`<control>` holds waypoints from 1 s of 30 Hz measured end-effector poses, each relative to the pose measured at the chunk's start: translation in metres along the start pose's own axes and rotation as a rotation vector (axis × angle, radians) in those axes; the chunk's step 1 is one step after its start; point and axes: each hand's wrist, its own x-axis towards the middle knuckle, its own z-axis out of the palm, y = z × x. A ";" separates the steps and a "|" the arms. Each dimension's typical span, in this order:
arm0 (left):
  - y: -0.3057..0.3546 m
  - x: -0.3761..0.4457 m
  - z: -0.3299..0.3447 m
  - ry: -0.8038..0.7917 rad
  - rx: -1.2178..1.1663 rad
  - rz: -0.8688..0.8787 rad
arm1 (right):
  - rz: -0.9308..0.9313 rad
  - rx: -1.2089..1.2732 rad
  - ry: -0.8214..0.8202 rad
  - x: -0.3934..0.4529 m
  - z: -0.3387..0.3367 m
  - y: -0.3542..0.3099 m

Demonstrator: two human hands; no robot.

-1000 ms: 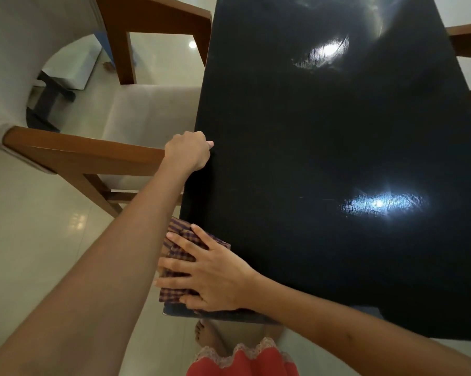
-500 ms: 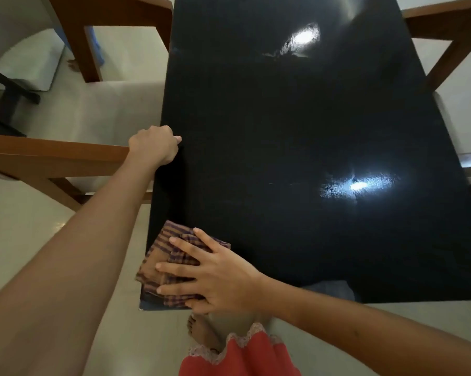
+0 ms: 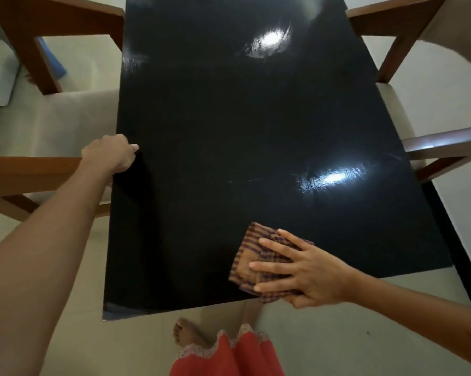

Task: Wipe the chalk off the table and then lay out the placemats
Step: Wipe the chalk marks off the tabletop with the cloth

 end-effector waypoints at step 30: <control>-0.003 0.005 0.014 0.050 -0.026 -0.060 | 0.319 0.080 0.136 0.056 -0.011 0.108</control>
